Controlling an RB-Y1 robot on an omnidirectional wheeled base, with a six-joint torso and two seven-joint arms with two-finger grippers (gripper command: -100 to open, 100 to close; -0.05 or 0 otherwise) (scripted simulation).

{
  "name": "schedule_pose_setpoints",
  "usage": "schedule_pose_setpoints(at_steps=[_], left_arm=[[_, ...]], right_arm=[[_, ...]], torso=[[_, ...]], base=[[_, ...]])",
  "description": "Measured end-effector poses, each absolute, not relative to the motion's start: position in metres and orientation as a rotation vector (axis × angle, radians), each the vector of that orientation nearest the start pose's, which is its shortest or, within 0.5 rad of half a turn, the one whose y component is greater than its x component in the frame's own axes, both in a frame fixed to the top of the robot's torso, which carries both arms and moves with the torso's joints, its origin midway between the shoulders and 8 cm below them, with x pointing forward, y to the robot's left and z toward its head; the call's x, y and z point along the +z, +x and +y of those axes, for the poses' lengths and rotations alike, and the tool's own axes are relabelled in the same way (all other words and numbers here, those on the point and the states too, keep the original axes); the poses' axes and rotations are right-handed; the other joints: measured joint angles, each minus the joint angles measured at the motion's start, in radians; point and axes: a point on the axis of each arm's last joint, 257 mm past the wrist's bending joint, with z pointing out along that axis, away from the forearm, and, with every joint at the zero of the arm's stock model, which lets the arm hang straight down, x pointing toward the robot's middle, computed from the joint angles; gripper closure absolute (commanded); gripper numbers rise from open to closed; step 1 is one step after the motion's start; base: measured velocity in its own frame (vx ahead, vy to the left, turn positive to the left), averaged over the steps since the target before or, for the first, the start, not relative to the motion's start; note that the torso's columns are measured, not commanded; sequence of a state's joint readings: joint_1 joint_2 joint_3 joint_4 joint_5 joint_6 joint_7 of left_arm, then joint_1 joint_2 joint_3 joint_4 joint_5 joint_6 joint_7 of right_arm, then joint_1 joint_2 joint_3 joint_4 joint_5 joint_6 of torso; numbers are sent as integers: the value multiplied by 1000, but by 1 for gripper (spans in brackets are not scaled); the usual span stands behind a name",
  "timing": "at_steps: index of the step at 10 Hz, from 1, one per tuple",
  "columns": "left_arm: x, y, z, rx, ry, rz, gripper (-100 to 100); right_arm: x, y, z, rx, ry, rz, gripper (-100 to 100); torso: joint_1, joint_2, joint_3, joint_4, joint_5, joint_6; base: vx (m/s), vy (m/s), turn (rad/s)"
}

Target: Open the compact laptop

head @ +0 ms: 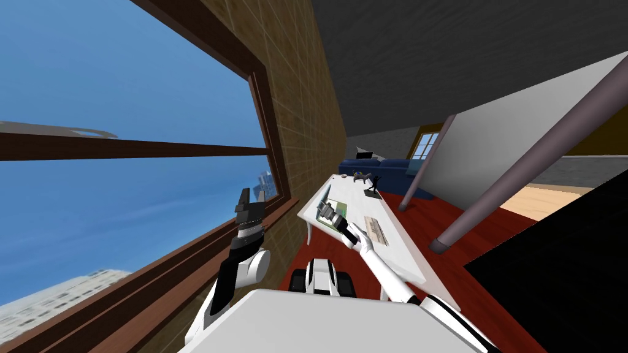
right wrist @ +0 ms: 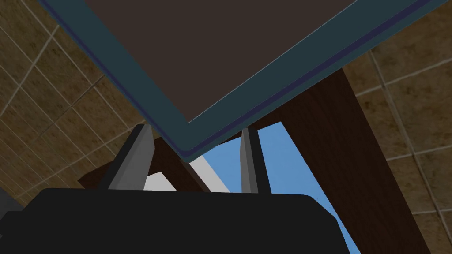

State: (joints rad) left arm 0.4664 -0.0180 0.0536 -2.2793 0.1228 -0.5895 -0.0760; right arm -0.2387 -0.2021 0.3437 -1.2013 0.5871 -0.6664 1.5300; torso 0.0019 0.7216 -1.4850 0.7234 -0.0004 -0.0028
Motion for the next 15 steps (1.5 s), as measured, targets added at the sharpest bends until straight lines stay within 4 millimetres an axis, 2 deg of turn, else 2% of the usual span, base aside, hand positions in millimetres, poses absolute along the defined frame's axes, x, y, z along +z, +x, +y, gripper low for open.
schedule_pose_setpoints(at_steps=[6,8,15], left_arm=[[51,323,308,-1285,-618,451,0],[51,323,308,-1285,-618,451,0],[51,323,308,-1285,-618,451,0]], right_arm=[[-203,452,8,14,-878,856,100],[-202,444,8,10,-860,846,100],[-219,401,-5,58,-796,798,100]], torso=[[-1,7,4,8,1,3],[1,12,7,11,1,1],[3,1,2,2,1,-1]], base=[[59,-51,-63],[44,-10,-11],[61,-2,-1]])
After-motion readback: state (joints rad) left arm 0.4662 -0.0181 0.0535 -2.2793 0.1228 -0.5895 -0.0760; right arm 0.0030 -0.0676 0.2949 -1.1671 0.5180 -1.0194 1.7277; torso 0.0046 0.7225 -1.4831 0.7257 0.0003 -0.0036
